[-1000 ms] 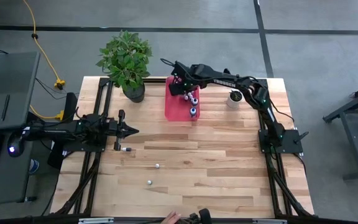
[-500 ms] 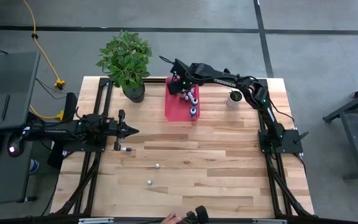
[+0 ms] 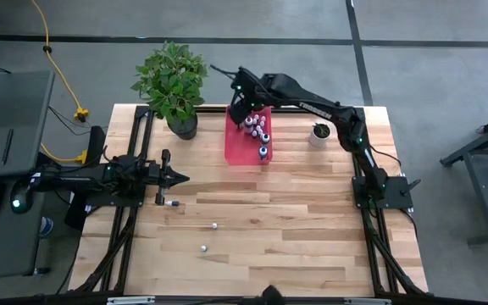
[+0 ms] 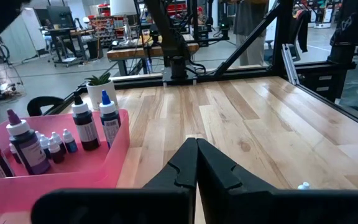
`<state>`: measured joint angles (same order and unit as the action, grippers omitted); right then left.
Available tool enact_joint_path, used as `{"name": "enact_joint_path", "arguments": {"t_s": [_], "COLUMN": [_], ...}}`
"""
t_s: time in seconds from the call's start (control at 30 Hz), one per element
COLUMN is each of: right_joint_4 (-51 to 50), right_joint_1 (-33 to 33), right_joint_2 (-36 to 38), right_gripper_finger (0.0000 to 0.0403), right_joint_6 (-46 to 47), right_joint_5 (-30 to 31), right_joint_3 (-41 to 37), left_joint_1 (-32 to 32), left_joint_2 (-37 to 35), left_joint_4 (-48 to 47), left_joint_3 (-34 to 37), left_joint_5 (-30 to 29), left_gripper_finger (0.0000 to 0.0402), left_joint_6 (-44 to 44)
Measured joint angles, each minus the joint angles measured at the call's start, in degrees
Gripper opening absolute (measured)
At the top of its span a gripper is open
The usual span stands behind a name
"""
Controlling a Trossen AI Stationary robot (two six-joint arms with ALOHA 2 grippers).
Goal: Pick & Place food coloring
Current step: Put the green food coloring bottle into the pink bin
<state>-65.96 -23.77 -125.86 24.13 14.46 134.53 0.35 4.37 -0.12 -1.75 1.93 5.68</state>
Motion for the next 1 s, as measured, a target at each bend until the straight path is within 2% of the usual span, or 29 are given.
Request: {"name": "enact_joint_path", "arguments": {"t_s": [0.27, 0.6, 0.77, 1.0], "right_joint_4": [-2.61, -3.58, -0.25, 15.07], "right_joint_1": [7.48, 20.13, 26.59, 33.48], "right_joint_2": [5.02, 5.33, 5.35, 3.47], "right_gripper_finger": [0.0165, 0.0162, 0.016, 0.0158], "right_joint_6": [-6.52, -15.66, -20.04, -22.67], "right_joint_5": [-7.24, -18.98, -18.97, -16.88], "right_joint_3": [-1.95, -2.28, -6.2, -17.34], "left_joint_1": [0.01, 0.01, -0.01, 0.0], "left_joint_2": [-0.01, 0.0, 0.01, 0.01], "left_joint_4": [0.0, 0.0, 0.0, 0.0], "left_joint_3": [-0.01, 0.01, 0.01, 0.0], "left_joint_5": [0.0, 0.0, 0.0, 0.0], "left_gripper_finger": [0.0, 0.0, 0.0, 0.0], "left_joint_6": [0.01, 0.01, 0.01, 0.0]}}
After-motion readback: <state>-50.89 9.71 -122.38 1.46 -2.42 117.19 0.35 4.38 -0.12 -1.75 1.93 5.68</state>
